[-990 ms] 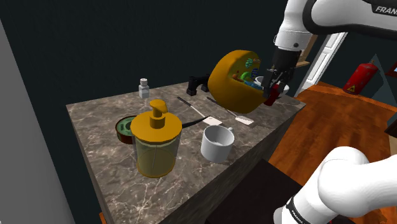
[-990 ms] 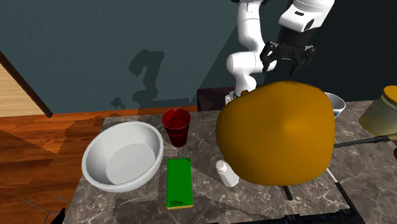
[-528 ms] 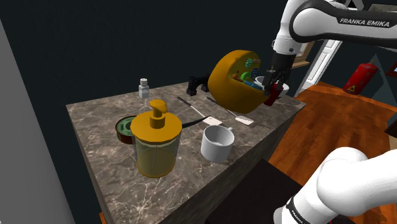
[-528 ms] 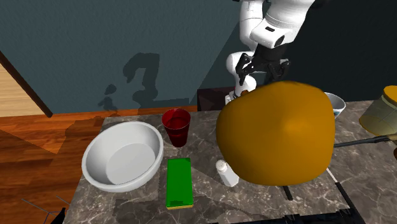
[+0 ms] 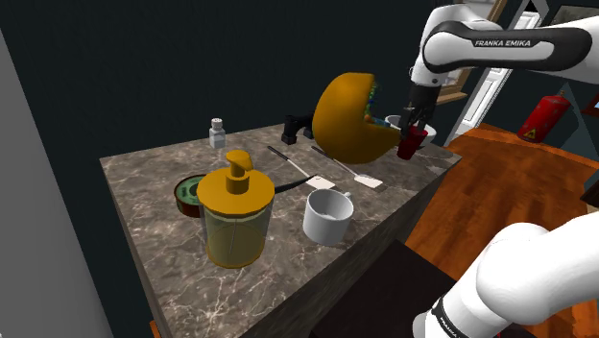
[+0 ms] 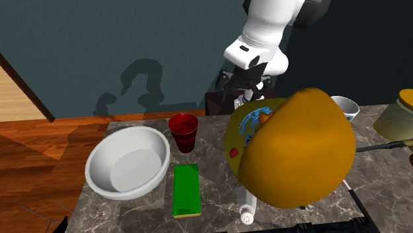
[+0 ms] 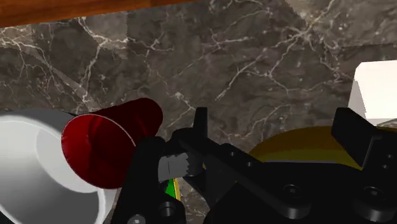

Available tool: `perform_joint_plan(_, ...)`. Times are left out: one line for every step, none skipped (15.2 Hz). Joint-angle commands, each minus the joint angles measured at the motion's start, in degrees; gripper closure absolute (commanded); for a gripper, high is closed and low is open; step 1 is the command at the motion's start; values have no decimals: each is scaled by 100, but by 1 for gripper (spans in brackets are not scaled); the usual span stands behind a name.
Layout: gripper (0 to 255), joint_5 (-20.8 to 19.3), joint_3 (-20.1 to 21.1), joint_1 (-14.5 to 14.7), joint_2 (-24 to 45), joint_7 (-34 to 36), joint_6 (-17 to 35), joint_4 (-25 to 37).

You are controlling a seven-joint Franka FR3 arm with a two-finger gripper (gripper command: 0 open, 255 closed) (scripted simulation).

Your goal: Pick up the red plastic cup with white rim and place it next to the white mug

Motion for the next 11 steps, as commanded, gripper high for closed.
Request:
perform_joint_plan(0,-50,-215,-28,366,-271,170,258)
perform_joint_plan(0,-63,-316,-44,530,-398,250,366)
perform_joint_plan(0,-68,-416,-60,699,-528,330,481)
perform_joint_plan(0,-64,-514,-75,873,-659,407,603)
perform_joint_plan(0,-50,-612,-91,1053,-792,482,732)
perform_joint_plan(0,-27,-708,-108,1238,-928,554,868)
perform_joint_plan(0,6,-801,-129,1429,-1067,624,1010)
perform_joint_plan(0,50,-891,-153,1625,-1209,691,1160)
perform_joint_plan(0,104,-979,-179,1827,-1354,753,1318)
perform_joint_plan(0,124,-1003,-192,1894,-1402,773,1370)
perform_joint_plan(0,120,-1012,-201,1898,-1400,849,1299)
